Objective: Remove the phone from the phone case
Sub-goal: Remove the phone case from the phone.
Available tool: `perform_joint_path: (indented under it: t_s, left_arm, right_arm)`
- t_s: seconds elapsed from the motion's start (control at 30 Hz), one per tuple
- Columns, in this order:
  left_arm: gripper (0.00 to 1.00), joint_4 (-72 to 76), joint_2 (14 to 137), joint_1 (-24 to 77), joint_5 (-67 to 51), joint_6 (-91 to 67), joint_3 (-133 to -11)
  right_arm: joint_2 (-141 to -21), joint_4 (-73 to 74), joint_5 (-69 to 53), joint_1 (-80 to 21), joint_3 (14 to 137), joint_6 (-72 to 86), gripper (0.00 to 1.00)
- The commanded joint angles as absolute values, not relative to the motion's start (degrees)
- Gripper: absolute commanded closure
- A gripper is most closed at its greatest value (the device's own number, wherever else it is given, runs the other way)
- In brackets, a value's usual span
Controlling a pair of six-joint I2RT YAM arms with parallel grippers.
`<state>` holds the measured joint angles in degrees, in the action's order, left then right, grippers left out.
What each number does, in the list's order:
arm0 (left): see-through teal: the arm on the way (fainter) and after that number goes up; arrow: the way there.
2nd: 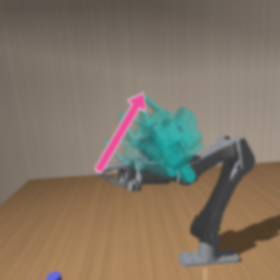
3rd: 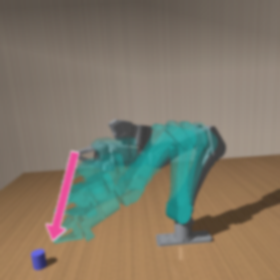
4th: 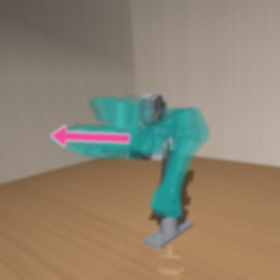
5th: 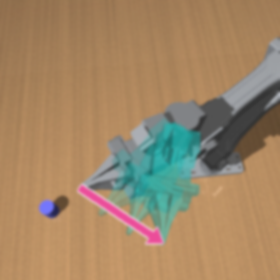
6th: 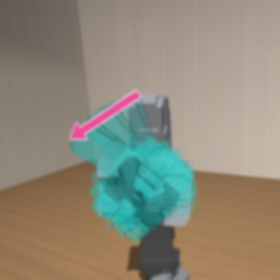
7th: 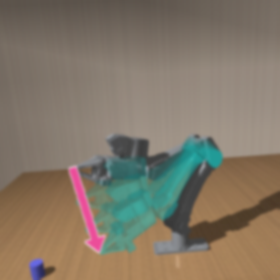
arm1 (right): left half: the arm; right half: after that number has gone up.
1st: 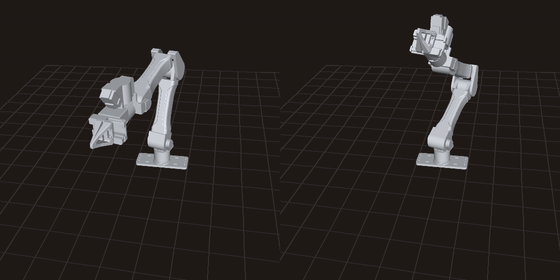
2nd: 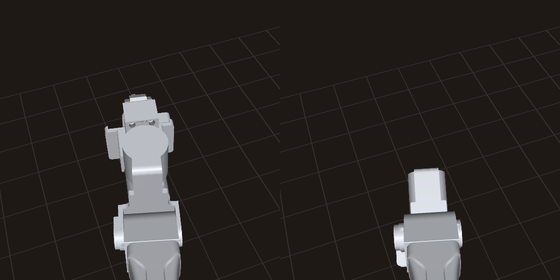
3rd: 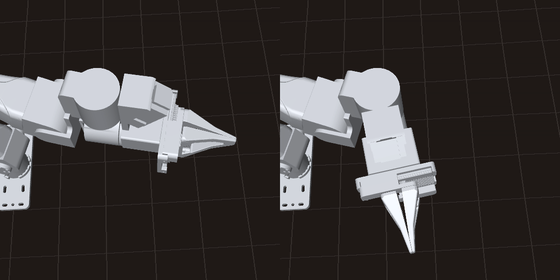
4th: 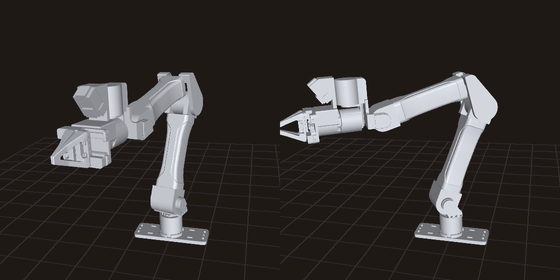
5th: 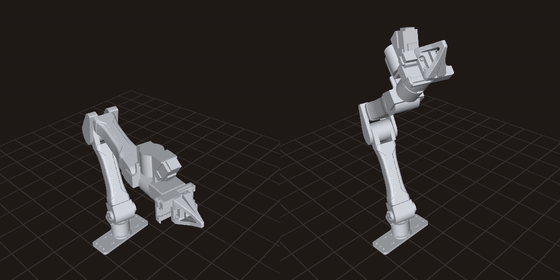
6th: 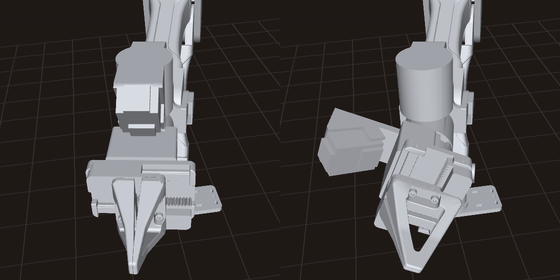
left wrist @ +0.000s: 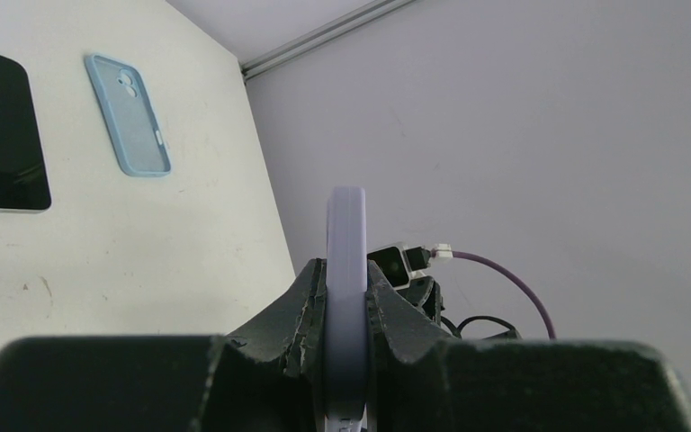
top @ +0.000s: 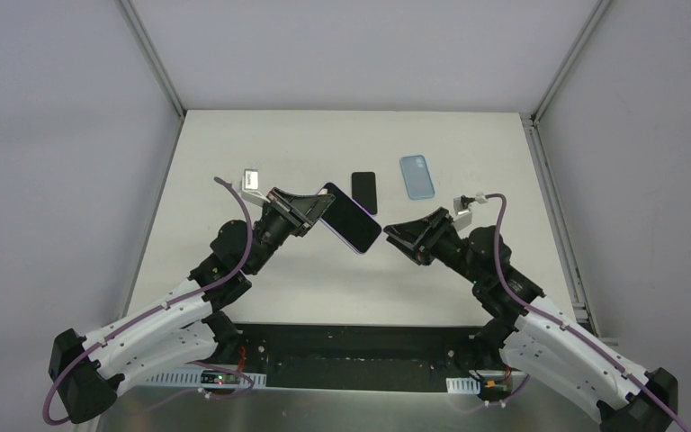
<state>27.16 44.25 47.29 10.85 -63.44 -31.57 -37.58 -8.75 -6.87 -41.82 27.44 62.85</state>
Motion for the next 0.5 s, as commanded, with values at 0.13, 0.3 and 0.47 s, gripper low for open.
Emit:
perform_joint_path:
  t_s: [0.13, 0.3, 0.47]
  left_arm:
    - [1.0, 34.2, 42.9, 47.7, 10.2, -64.6, -34.5]
    - [1.0, 34.2, 43.0, 47.7, 10.1, -64.7, -34.5]
    - [1.0, 34.2, 43.5, 47.6, 9.6, -64.7, -34.7]
  right_arm:
    - [-37.5, -11.3, -7.7, -41.6, 27.7, 63.3, 0.56]
    - [-38.3, -11.7, -8.4, -41.6, 28.0, 63.3, 0.57]
    - [-38.9, -12.2, -9.0, -41.5, 27.9, 63.5, 0.58]
